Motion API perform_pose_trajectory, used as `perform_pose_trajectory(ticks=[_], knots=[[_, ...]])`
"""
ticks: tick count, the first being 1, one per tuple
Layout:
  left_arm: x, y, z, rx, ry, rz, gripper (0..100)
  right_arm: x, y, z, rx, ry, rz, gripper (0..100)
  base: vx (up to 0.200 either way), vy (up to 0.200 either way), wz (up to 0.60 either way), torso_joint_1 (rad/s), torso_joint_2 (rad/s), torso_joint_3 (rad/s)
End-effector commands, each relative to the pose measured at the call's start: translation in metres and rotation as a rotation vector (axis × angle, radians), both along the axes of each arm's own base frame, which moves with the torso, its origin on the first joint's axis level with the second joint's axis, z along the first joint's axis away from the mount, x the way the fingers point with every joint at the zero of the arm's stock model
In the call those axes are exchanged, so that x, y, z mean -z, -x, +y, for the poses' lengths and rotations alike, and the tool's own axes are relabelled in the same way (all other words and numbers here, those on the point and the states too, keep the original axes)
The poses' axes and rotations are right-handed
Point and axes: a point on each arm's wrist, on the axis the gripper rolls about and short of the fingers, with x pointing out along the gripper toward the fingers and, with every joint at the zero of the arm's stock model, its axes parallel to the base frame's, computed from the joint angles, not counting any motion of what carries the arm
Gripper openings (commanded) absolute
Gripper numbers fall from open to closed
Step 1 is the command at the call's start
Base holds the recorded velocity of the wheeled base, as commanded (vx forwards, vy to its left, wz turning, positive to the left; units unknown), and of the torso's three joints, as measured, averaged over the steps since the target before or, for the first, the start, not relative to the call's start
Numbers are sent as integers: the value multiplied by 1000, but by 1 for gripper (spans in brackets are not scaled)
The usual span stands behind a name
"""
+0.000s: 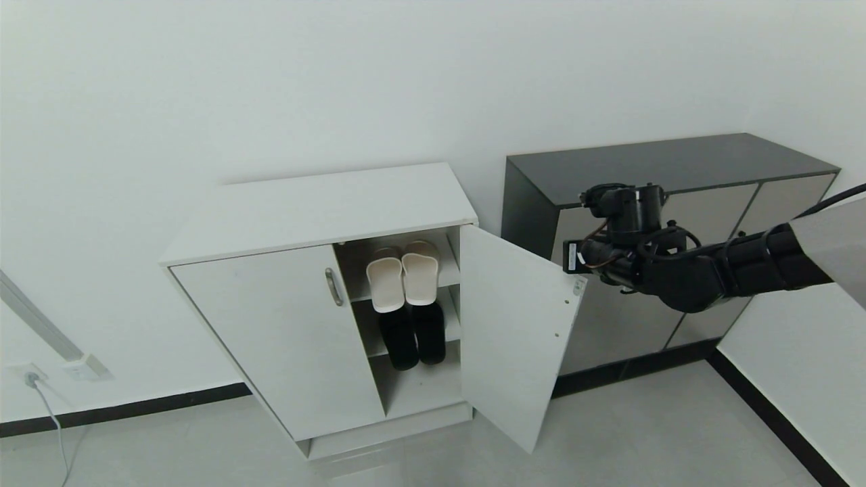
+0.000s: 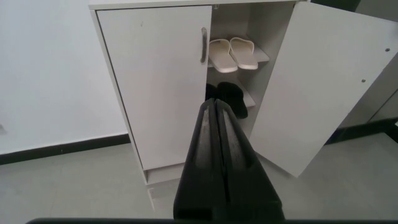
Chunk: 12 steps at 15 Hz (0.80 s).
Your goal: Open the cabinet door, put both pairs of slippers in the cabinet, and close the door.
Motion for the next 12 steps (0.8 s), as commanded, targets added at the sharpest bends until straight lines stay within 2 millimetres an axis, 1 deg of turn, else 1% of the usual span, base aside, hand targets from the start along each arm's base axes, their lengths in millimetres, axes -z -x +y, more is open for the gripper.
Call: perform_pose_trajectory(ticks=[1,9,11,12], knots=[[0,0,0,0,0,1,0,11,-6,0,4,9,19,0,0,0,0,0,0,0],[0,0,0,0,0,1,0,16,-6,2,1,15,35,0,0,0,0,0,0,0],[0,0,0,0,0,1,0,18,-3,5,-8,19,43,0,0,0,0,0,0,0],[0,0,0,0,0,1,0,17,2,9,-20,20,45,0,0,0,0,0,0,0]])
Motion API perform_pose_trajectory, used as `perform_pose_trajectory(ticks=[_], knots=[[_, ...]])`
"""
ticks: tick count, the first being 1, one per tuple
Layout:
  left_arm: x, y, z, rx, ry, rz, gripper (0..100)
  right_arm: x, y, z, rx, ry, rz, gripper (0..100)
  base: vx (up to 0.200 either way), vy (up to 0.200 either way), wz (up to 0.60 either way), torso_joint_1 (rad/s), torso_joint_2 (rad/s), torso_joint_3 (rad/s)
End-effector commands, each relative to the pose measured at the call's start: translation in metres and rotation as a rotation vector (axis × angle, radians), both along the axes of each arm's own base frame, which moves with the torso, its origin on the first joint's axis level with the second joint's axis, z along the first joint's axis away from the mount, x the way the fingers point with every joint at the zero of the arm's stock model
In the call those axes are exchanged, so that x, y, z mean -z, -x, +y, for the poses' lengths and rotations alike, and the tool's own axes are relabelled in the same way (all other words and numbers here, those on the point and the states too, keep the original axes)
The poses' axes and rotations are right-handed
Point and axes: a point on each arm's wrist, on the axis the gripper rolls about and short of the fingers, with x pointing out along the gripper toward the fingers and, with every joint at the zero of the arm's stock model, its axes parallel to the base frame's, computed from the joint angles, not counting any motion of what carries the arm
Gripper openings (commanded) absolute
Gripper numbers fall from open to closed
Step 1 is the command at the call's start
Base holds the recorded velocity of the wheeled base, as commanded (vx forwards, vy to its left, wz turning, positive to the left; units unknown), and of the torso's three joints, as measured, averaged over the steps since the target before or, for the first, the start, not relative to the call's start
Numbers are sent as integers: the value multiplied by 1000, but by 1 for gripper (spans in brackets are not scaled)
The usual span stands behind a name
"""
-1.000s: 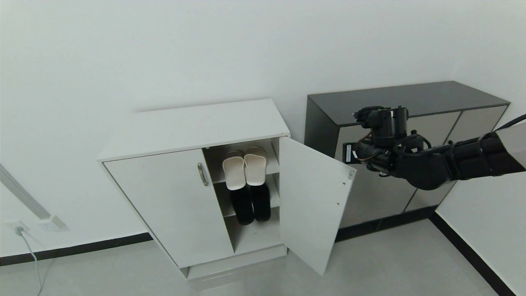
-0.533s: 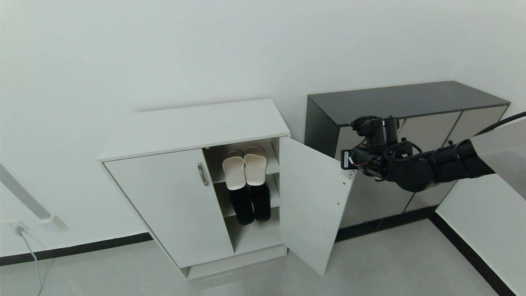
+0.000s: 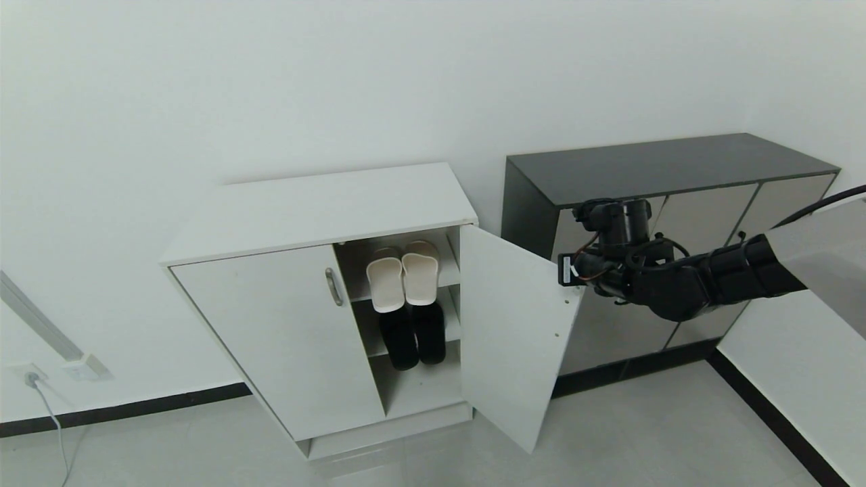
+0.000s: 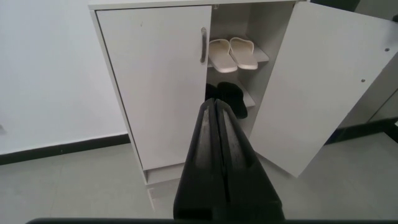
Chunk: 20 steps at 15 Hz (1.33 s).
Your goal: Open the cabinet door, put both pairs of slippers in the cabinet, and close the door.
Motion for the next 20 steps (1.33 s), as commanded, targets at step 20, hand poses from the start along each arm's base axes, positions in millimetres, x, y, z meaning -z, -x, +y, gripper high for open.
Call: perform_pose_trajectory(ticks=[20], knots=[[0,0,0,0,1,2,0,-19,120,75,-315,18,-124,0,0,0,0,0,0,0]])
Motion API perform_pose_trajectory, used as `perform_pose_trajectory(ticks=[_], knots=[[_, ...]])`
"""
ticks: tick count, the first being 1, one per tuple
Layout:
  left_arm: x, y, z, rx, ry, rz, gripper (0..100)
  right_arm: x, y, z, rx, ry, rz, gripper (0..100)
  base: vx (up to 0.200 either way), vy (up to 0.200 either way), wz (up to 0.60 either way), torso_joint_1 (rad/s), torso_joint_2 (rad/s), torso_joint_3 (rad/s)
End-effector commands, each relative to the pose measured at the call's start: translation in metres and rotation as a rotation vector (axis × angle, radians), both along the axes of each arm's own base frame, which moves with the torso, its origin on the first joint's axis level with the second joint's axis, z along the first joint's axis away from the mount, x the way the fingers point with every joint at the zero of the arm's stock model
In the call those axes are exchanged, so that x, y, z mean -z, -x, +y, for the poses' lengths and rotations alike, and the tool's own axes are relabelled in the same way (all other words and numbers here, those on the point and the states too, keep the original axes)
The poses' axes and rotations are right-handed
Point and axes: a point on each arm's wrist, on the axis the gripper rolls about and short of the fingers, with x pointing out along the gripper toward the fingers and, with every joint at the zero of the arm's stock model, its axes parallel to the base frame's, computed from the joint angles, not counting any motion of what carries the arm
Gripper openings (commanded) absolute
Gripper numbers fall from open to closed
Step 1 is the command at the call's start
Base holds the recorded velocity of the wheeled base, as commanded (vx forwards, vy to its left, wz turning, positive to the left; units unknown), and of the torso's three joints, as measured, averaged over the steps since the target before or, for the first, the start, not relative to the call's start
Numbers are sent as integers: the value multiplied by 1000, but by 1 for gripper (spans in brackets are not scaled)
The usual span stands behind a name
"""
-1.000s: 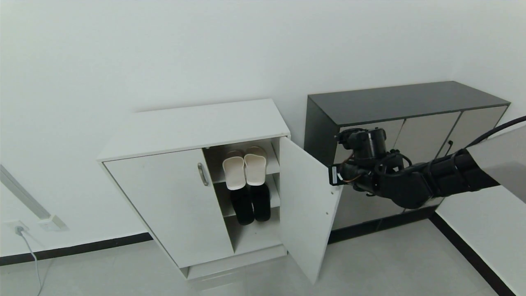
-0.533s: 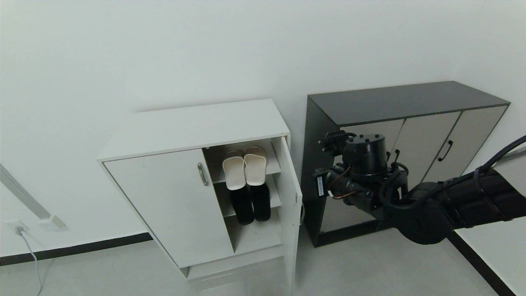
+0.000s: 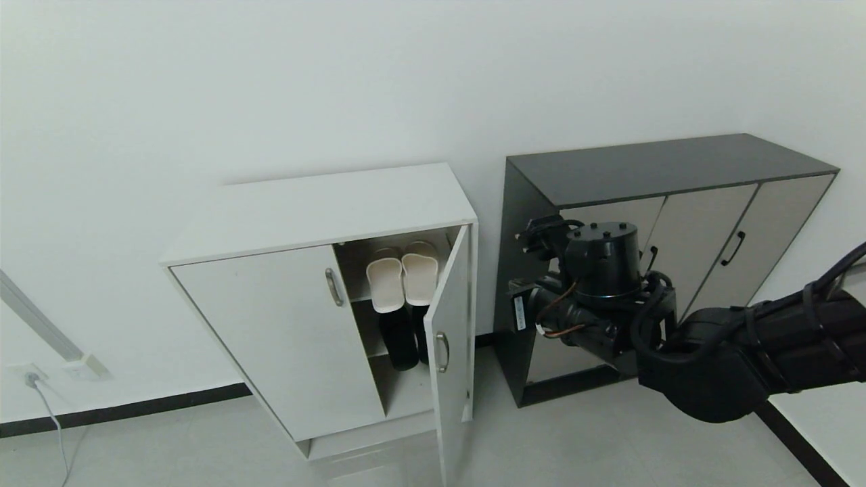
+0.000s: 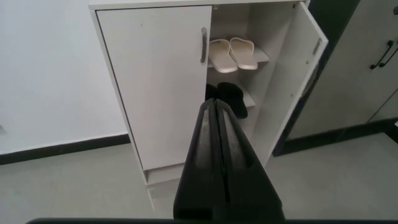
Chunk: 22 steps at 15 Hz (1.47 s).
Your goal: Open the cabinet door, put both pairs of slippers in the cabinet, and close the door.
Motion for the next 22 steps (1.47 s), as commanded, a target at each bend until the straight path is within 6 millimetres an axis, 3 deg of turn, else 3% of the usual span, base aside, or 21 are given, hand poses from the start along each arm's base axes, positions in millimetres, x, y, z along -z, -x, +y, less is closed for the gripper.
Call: perform_pose_trajectory(ticks=[1,6,13,18,22], knots=[[0,0,0,0,1,2,0,0,1,1,-3,-1,-1,0,0,0,600,2,2,2],[0,0,0,0,1,2,0,1,1,1,-5,2,3,0,0,0,600,1,6,1],[0,0,0,0,-1,2,0,6,2,-5,9,1,-4,0,0,0,0,0,0,0],[0,0,0,3,-1,0,0,27,17,-20,-2,28,10,0,0,0,0,0,0,0],[0,0,0,3,-2,2,0,45,32,-33,-9,67,21,0,200,0,0,-7,-1,5]])
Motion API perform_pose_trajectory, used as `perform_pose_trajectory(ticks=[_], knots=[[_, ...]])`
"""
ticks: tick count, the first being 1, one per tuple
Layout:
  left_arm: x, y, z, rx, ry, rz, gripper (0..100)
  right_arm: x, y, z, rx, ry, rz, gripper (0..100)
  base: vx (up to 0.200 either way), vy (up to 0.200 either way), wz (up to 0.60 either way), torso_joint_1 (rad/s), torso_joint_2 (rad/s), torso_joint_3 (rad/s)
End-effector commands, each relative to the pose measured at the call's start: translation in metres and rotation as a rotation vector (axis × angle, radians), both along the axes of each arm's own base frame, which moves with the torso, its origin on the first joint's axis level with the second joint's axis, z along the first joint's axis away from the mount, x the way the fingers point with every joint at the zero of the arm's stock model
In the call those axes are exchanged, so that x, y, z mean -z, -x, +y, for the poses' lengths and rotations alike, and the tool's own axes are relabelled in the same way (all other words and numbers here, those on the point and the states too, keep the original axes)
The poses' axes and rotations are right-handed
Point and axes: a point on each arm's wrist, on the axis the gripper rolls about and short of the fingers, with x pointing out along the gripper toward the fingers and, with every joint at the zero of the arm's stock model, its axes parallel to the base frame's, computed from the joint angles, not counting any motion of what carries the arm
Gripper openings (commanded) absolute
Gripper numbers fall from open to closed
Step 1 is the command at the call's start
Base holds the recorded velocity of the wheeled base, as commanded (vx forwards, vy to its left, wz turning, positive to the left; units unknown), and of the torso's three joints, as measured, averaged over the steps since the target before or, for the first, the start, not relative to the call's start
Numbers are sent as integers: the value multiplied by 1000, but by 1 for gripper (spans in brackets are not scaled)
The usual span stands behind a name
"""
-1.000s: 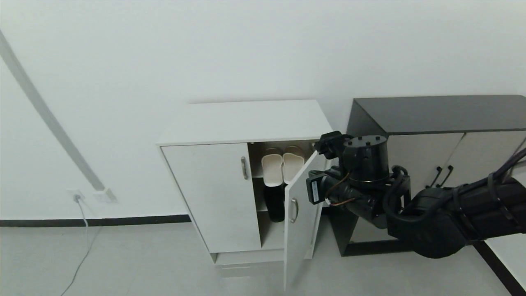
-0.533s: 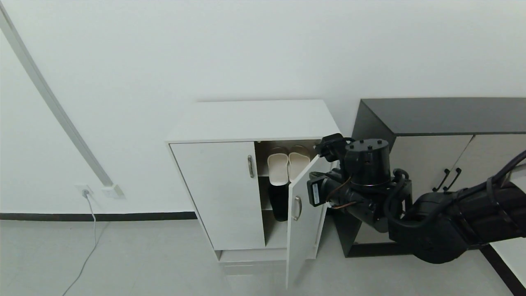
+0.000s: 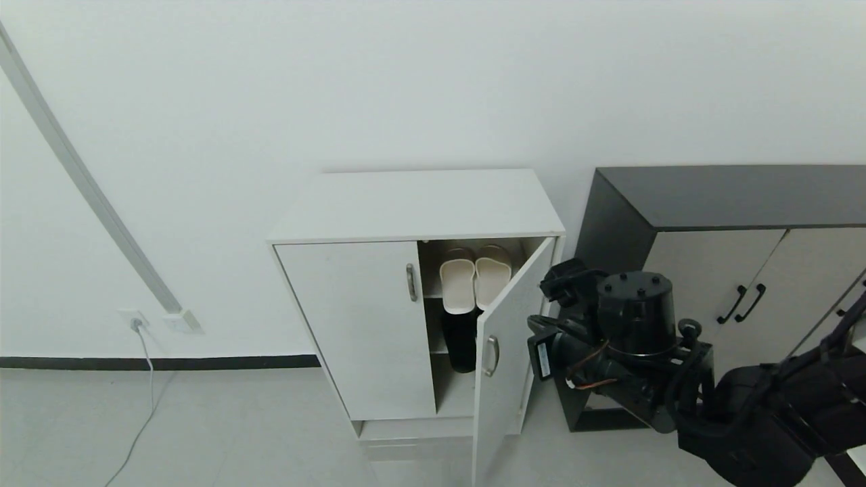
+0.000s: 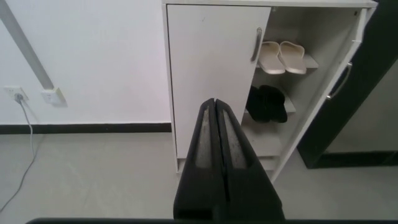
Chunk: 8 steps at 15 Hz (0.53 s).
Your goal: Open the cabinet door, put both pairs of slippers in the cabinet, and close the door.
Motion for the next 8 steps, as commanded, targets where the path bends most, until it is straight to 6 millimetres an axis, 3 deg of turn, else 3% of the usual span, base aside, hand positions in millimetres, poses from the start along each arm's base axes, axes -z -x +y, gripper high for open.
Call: perform_pose_trajectory(ticks=[1,2,4,8], knots=[[0,0,0,-1,2,0,0,12,10,-8,0,17,16,0,200,0,0,22,2,-2],[0,0,0,-1,2,2,0,19,14,-12,-1,25,28,0,200,0,0,12,7,-2],[0,0,0,-1,2,0,0,29,21,-18,-4,33,42,0,0,0,0,0,0,0],[0,0,0,-1,2,-1,0,36,13,-11,-4,30,46,0,0,0,0,0,0,0]])
